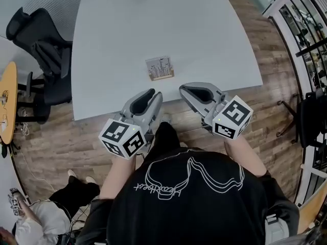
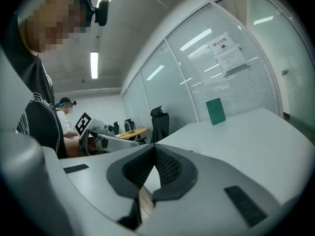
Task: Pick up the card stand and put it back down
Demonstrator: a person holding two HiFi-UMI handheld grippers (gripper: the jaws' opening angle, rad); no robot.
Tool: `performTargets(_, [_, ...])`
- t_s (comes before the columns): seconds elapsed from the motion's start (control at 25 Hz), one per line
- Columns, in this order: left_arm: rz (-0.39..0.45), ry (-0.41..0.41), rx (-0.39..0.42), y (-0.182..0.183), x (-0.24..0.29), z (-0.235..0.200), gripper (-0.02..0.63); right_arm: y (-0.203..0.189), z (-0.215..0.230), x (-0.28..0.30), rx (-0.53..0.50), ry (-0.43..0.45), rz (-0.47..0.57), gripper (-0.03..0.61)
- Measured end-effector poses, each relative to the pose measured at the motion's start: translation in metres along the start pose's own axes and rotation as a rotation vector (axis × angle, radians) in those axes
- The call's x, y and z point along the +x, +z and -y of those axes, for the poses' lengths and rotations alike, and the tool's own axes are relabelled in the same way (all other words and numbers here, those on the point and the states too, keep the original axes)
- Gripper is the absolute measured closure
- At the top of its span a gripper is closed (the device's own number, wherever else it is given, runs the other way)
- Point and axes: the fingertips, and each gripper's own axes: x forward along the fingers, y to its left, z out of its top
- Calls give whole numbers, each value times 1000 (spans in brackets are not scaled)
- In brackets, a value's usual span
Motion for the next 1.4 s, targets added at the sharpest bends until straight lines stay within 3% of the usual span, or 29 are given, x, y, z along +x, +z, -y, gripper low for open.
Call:
performTargets(0.24, [57,-27,71,7,-24,57,588,13,-43,-33,-21,64,29,569])
performTargets(0.52, [101,-50,152,21,-38,89,600,20,-68,-44,-75,85,12,571])
performTargets(1.4, [107,-36,149,18,-41,115,600,26,-74,-68,-82,73,41,570])
